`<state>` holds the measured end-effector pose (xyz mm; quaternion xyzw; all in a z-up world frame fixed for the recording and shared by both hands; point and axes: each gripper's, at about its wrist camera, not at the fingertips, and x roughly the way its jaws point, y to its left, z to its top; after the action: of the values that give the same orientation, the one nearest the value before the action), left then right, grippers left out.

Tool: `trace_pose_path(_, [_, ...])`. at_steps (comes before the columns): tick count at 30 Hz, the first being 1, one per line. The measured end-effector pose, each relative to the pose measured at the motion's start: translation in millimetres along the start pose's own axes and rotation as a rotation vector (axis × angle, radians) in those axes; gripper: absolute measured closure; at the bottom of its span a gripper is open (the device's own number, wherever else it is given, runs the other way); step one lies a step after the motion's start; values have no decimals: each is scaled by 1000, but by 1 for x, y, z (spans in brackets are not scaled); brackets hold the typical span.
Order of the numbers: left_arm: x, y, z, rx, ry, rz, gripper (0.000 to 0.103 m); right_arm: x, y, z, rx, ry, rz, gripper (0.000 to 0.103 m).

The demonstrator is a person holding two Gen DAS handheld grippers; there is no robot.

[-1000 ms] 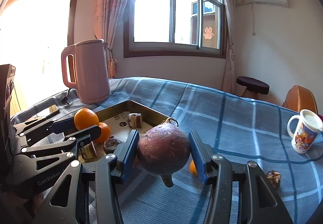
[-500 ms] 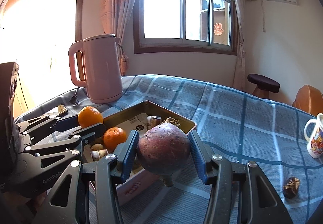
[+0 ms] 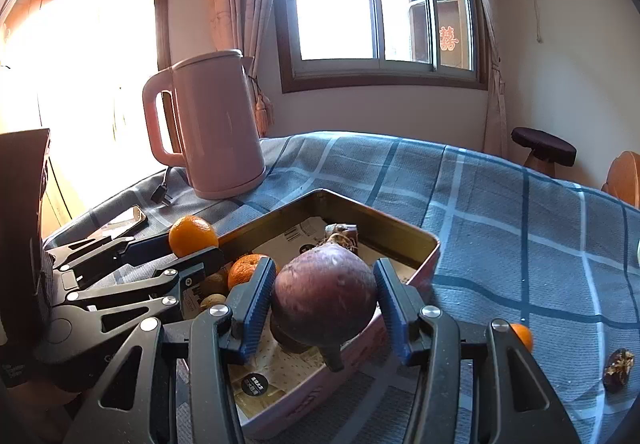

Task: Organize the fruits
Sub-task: 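Lower the orange and purple fruit into the pink tin, then open both tools to release the fruits into the tin, then move the left tool to the last orange while the right tool approaches the mangosteen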

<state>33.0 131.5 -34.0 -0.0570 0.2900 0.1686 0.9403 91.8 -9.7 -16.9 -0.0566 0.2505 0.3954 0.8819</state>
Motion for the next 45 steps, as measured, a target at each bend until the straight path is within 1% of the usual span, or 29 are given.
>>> trace_pose_path(5, [6,0,-1,3,21,-5,59,5,1,-2,7,13,12,50])
trace_pose_path(10, [7,-3,-1,22,26,-1,59,9,2,-2,2,29,18,50])
trace_pose_path(13, [7,-3,0,29,29,7,59,15,3,-3,-5,62,33,50])
trace_pose_path(19, [6,-1,-1,23,29,10,57,19,4,-5,2,92,59,49])
trace_pose_path(20, [5,0,-1,18,27,5,55,16,4,-5,0,83,43,45])
trace_pose_path(22, [3,1,-1,8,27,0,46,12,1,-6,10,73,31,40])
trace_pose_path(24, [-3,-1,-1,8,7,10,30,5,-5,-7,30,60,33,35])
trace_pose_path(27, [-13,-11,0,27,-26,13,28,-11,-16,-9,48,29,19,34])
trace_pose_path(32, [-28,-41,4,58,-68,-35,26,-40,-45,-9,109,-20,-7,33])
trace_pose_path(35, [-32,-65,5,100,-78,-53,25,-58,-62,-11,117,-46,-38,33])
trace_pose_path(37, [-31,-83,5,133,-74,-61,25,-72,-78,-15,124,-61,-77,32])
trace_pose_path(40, [-26,-110,5,169,-56,-81,25,-91,-108,-23,147,-72,-165,28])
trace_pose_path(42, [-24,-121,5,176,-45,-93,25,-105,-133,-31,183,-74,-230,27])
trace_pose_path(45, [-16,-145,8,195,-27,-119,25,-119,-161,-40,213,-66,-313,27])
